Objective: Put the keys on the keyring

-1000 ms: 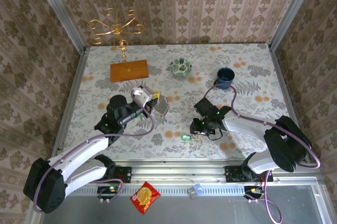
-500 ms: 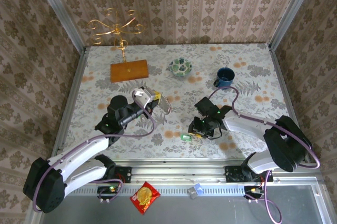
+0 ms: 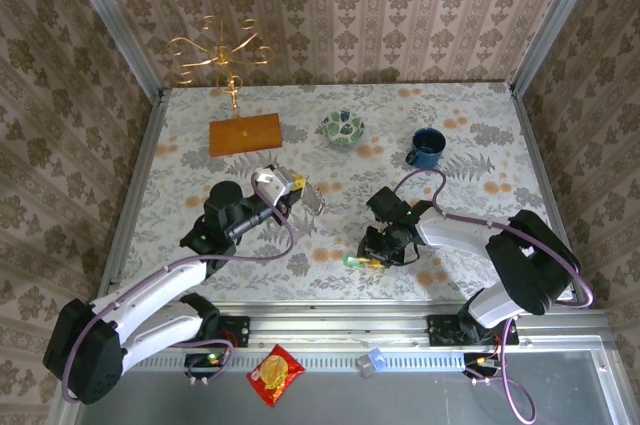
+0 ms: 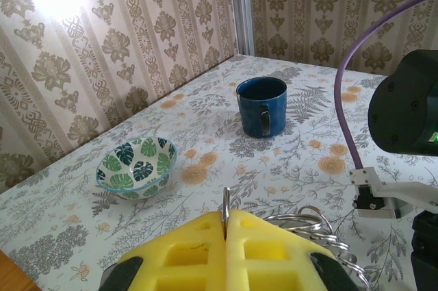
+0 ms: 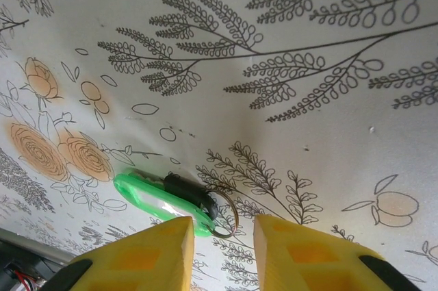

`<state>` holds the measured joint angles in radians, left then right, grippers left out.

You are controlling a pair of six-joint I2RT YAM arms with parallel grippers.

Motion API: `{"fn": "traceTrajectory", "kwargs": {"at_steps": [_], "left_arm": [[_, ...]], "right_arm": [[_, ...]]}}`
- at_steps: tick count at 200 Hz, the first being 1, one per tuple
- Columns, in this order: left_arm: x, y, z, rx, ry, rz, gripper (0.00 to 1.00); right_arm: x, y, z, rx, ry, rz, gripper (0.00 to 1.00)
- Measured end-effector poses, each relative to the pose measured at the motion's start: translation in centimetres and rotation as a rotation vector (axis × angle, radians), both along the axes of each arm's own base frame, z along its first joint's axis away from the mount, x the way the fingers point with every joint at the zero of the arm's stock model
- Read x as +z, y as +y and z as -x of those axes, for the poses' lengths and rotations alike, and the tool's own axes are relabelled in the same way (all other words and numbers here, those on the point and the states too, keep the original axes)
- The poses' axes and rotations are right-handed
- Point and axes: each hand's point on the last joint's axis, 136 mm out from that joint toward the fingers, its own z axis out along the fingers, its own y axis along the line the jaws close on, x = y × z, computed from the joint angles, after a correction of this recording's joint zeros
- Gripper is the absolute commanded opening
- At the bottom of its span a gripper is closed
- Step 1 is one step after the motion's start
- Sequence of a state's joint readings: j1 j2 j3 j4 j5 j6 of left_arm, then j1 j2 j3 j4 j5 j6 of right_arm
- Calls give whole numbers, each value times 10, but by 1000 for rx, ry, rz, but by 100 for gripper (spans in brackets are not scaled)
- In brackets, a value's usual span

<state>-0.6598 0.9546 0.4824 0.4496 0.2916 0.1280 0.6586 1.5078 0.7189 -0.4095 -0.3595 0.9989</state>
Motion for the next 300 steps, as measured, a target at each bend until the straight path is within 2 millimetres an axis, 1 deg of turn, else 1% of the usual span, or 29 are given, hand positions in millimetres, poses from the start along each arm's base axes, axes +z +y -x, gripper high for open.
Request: {"fn": "traceTrajectory", "kwargs": {"at_steps": [28, 81, 155, 226, 245, 300], "left_arm": [[0, -1, 1, -2, 0, 0, 0], [0, 0, 1, -2, 0, -1, 0], [-2, 0, 1, -2, 5, -4, 0], [-2, -2, 2, -9, 5, -5, 0], [-2, -2, 2, -8, 4, -5, 0], [-2, -2, 2, -9, -1, -9, 0]], "right_arm": [[1, 2, 1, 4, 6, -11, 25], [0, 2, -1, -1, 7, -15, 24], [-1, 2, -3, -7, 9, -21, 17], [-3, 4, -4, -7, 9, -26, 14], [-4, 4, -4, -6, 12, -28, 11], [-3, 5, -5, -7, 13, -36, 8]]}}
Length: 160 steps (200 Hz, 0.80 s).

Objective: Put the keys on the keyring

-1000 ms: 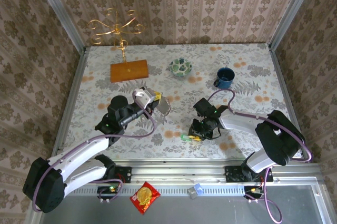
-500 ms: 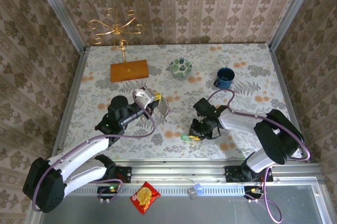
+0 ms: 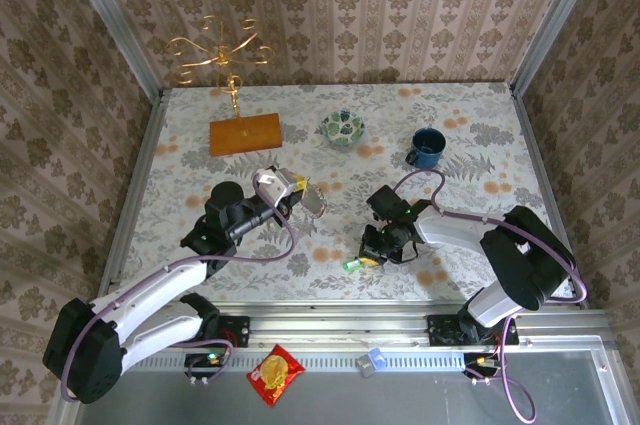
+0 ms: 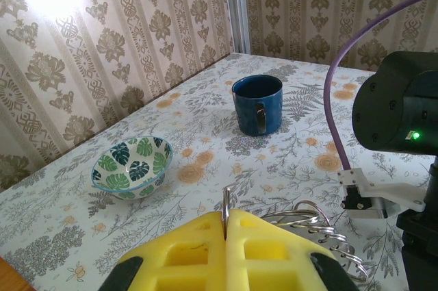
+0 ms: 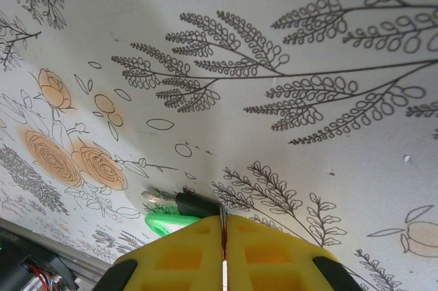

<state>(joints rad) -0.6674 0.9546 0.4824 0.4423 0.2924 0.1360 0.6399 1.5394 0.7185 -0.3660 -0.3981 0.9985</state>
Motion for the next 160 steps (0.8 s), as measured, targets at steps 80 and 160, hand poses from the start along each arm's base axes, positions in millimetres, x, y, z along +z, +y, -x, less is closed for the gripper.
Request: {"fn": "traceTrajectory", "kwargs": {"at_steps": [80, 160], "left_arm": [[0, 0, 0, -1, 0, 0, 0], [0, -2, 2, -7, 0, 0, 0]], "right_arm": [[-3, -6, 3, 41, -12, 31, 14], [-3, -7, 3, 47, -16, 37, 15]]}}
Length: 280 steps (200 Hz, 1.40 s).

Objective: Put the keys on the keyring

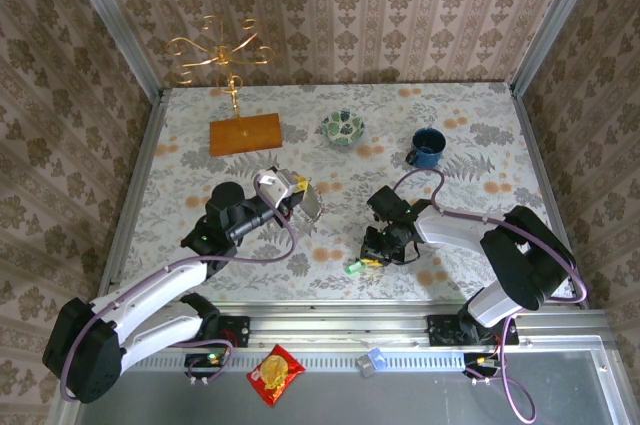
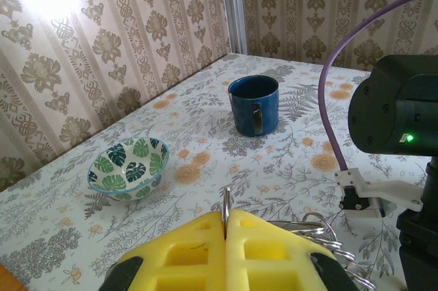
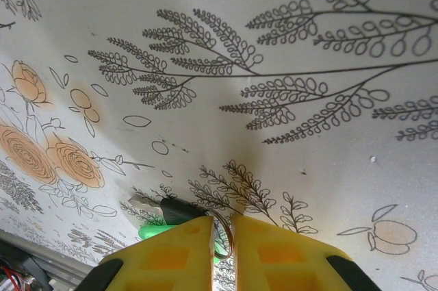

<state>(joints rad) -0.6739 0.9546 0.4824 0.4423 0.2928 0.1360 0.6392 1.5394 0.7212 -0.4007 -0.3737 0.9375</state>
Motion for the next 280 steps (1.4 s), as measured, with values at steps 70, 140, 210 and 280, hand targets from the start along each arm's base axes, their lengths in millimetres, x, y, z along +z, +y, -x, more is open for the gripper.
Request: {"fn": "traceTrajectory", "kwargs": {"at_steps": [70, 140, 210, 280], "left_arm": [[0, 0, 0, 0, 0, 0, 0], [0, 0, 0, -2, -6, -4, 0], [-3, -3, 4, -20, 0, -14, 0], [-7, -7, 12, -73, 17, -21, 0]], "right_arm": [[2, 1, -2, 4, -8, -3, 3], [13, -1, -3, 53, -55, -2, 0], [74, 8, -15, 199, -348, -132, 0], [128, 12, -23, 428, -673, -177, 0]]}}
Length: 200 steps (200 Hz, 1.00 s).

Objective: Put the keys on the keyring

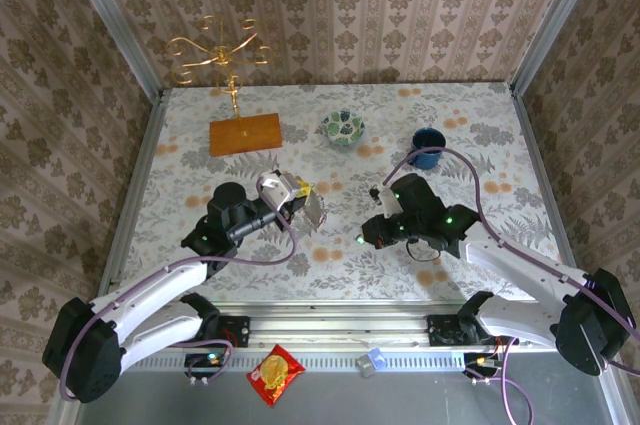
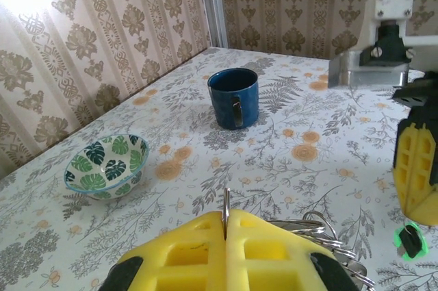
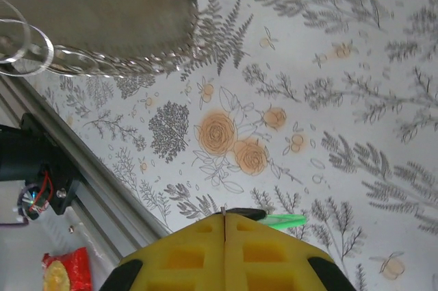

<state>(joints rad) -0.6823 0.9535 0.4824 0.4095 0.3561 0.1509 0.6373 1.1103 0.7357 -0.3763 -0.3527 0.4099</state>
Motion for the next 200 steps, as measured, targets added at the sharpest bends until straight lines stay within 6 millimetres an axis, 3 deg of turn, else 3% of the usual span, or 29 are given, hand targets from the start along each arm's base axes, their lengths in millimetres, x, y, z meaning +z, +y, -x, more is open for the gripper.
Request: {"fn": "traceTrajectory", "kwargs": {"at_steps": [66, 136, 200], "left_arm": [[-5, -11, 28, -159, 44, -1, 0], [-15, -27, 53, -298, 116, -1, 0], [-19, -31, 54, -296, 141, -3, 0]], "right_arm": [[50, 9, -16, 124, -277, -30, 0], [94, 28, -23, 237, -453, -95, 0], [91, 44, -18, 343, -442, -121, 0]]}}
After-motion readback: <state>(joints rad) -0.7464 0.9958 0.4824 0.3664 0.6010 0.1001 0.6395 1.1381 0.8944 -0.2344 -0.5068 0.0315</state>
